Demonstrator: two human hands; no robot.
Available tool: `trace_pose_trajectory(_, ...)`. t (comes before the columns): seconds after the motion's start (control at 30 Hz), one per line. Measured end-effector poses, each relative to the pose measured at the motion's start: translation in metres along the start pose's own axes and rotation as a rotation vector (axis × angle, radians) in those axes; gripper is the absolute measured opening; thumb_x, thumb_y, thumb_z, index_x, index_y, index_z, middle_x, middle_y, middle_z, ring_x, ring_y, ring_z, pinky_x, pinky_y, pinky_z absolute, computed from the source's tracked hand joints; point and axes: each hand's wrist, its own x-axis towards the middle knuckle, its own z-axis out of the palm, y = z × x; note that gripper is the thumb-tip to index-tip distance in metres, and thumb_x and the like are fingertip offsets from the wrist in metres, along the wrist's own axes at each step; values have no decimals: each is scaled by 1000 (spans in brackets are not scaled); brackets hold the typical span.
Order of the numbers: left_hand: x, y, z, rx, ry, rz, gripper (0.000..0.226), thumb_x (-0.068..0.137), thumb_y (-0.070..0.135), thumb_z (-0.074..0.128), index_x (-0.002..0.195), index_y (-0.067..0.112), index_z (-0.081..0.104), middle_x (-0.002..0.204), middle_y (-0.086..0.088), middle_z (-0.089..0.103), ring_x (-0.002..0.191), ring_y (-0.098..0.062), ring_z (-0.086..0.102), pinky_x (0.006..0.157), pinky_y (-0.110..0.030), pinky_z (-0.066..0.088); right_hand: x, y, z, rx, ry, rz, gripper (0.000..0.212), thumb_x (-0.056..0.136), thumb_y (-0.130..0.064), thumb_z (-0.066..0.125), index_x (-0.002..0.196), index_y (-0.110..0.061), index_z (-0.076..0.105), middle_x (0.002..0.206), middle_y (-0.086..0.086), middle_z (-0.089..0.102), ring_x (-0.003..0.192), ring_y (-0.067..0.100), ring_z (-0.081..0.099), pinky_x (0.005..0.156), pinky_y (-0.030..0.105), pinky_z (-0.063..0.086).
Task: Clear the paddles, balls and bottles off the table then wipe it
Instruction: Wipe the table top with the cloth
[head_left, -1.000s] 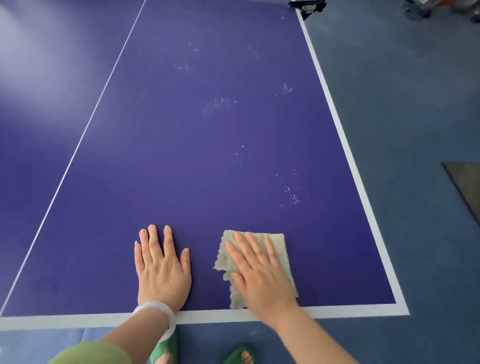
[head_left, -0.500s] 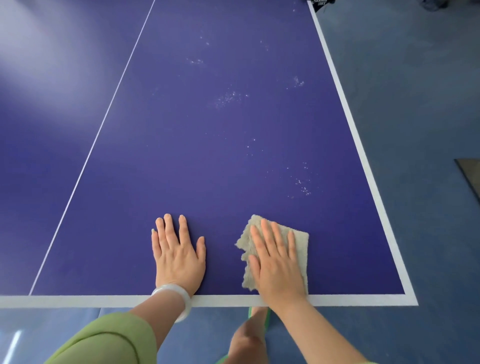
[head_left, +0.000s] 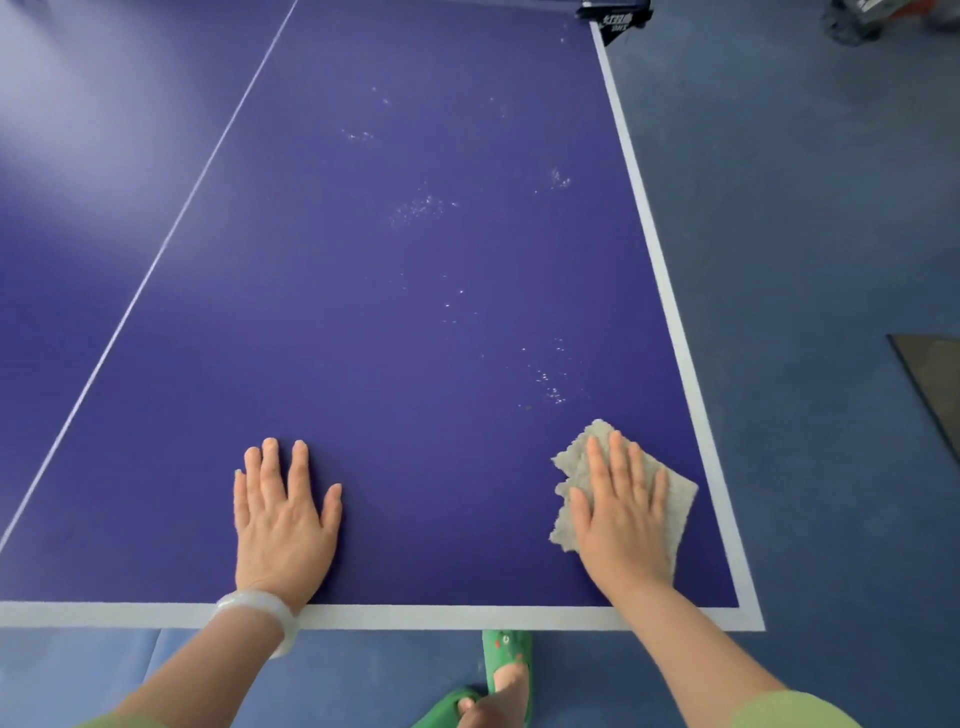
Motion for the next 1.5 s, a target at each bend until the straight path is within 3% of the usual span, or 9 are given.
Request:
trace_pose_trajectory(0.13,-12,56,-1,-157,35,46,53,95,20,58,141,-2,44,153,-23,30,146,-39,19,120,-51,14,-11,21,-4,6,-39,-260,60,101,-47,12,156,-27,0,164,-4,-6,151,17,-7,118,46,3)
trace_pose_trajectory(0.23,-28,125,15,-192,13,157,57,96,38,41,140,2,45,152,-21,32,146,-37,22,121,-45,11,-23,45,-10,-17,-81,-405,57,103,-47,18,156,-30,5,164,-7,1,151,16,2,116,46,10)
trace_pose_trajectory(0.4,-34,199,42,-118,-90,16,76,92,56,21,149,8,35,157,-23,21,149,-40,6,121,-50,3,-15,91,-21,-45,-93,-494,59,102,-44,25,156,-30,9,164,-7,7,151,16,7,116,45,13)
trace_pose_trajectory(0.7,-36,209,50,68,-83,-2,72,96,50,21,149,2,34,156,-27,22,147,-45,10,119,-58,12,66,112,-27,-49,-76,-371,59,101,-46,22,156,-26,11,164,-4,2,151,17,3,117,48,11)
trace_pose_trajectory(0.97,-36,211,52,89,-30,-22,69,96,50,25,147,6,38,157,-22,24,149,-39,9,120,-54,10,82,140,-34,-136,-92,-894,64,97,-42,41,155,-26,20,163,-4,13,150,19,14,116,47,17)
trace_pose_trajectory(1.13,-36,212,51,105,-20,-55,69,98,54,18,149,11,38,158,-18,25,150,-36,11,120,-49,7,188,140,-39,-107,-48,-793,58,100,-41,27,156,-27,17,164,-6,9,151,16,8,118,47,12)
trace_pose_trajectory(1.23,-44,223,49,124,5,-176,66,98,53,19,149,16,38,157,-19,23,149,-36,15,121,-47,5,229,130,-46,-141,-50,-707,59,100,-45,17,156,-26,14,164,-5,7,151,16,3,119,46,6)
trace_pose_trajectory(1.33,-60,247,56,107,76,-487,67,95,52,23,149,15,37,156,-27,21,147,-41,17,119,-51,10,222,130,-45,-143,-21,-722,60,101,-44,11,156,-22,13,164,0,8,151,20,3,120,49,7)
trace_pose_trajectory(1.5,-75,276,76,71,102,-757,65,99,49,20,156,20,16,162,-17,10,151,-31,5,122,-46,2,166,143,-38,-116,-41,-1055,62,99,-43,30,155,-19,19,164,3,10,151,24,11,115,52,17)
